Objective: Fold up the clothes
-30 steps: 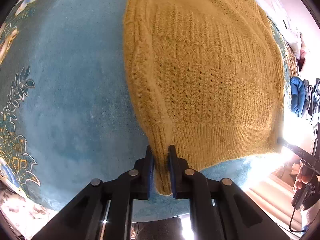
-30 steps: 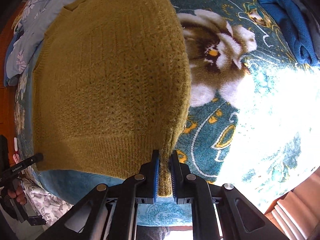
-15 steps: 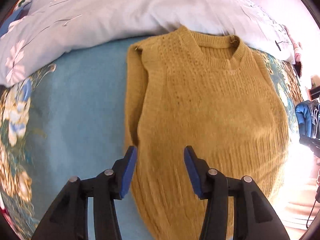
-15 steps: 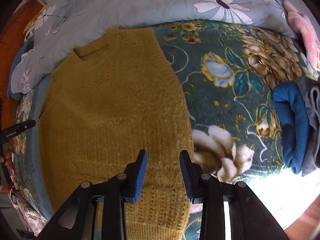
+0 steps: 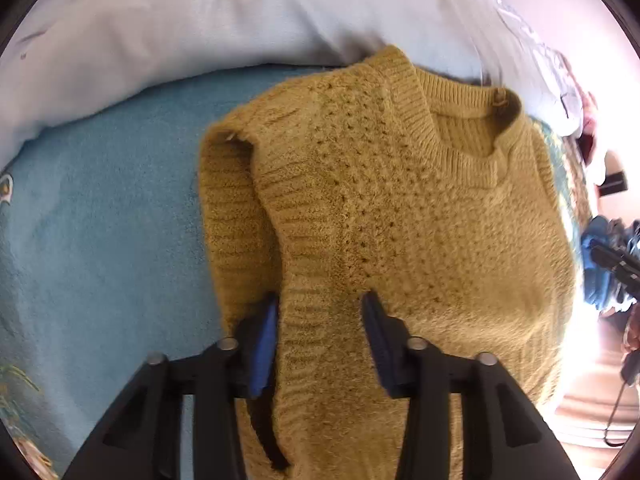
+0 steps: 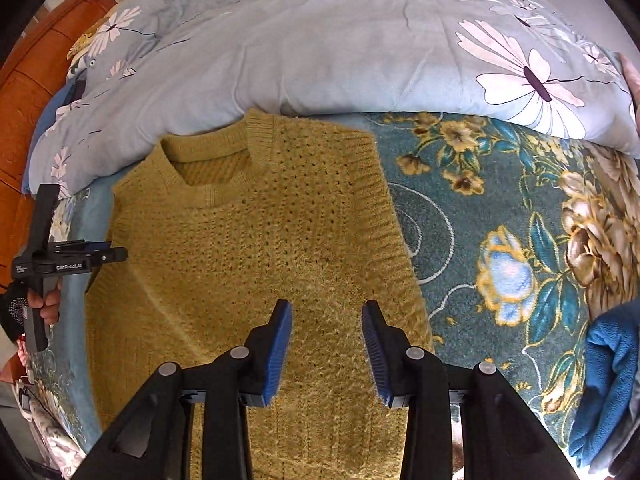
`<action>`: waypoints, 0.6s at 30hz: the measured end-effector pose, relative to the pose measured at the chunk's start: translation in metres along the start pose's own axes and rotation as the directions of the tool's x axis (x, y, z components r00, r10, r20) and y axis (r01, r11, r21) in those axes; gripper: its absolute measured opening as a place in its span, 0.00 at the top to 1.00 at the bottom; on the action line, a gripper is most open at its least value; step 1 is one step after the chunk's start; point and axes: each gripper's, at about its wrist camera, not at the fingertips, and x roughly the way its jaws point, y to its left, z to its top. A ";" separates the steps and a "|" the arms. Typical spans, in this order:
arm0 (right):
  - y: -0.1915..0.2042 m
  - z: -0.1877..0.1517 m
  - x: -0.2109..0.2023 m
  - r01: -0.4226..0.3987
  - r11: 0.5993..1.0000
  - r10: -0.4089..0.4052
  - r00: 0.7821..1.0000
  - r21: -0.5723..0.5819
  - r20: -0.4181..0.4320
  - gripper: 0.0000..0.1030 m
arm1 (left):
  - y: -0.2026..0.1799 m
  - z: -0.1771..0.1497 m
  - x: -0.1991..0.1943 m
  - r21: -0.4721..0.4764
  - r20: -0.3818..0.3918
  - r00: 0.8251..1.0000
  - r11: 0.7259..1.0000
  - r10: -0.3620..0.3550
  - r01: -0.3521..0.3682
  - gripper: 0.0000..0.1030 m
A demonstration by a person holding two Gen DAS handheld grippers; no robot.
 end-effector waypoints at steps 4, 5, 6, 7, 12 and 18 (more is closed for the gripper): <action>-0.005 0.004 0.009 0.001 1.000 0.000 1.000 0.021 -0.016 0.61 | 0.004 -0.001 -0.007 0.006 0.022 0.999 0.999 -0.041 0.041 0.95; -0.005 0.005 0.011 0.000 1.000 0.001 1.000 0.027 -0.020 0.61 | 0.002 -0.002 -0.007 0.016 0.017 0.999 0.999 -0.045 0.045 0.95; -0.005 0.006 0.013 -0.003 1.000 0.004 1.000 0.031 -0.022 0.61 | -0.001 -0.003 -0.008 0.030 0.026 0.999 0.999 -0.018 0.017 0.95; -0.005 0.007 0.015 -0.002 1.000 0.003 1.000 0.031 -0.024 0.61 | -0.003 -0.004 -0.009 0.042 0.035 0.999 0.999 0.010 -0.011 0.96; -0.002 0.015 0.019 -0.004 1.000 0.004 1.000 0.011 -0.026 0.61 | 0.026 -0.008 -0.024 -0.057 0.092 0.990 0.994 0.102 -0.097 0.97; -0.003 0.045 0.029 -0.046 0.998 0.045 0.999 -0.046 -0.015 0.61 | 0.031 -0.008 -0.018 -0.052 0.052 0.995 0.995 0.085 -0.082 0.93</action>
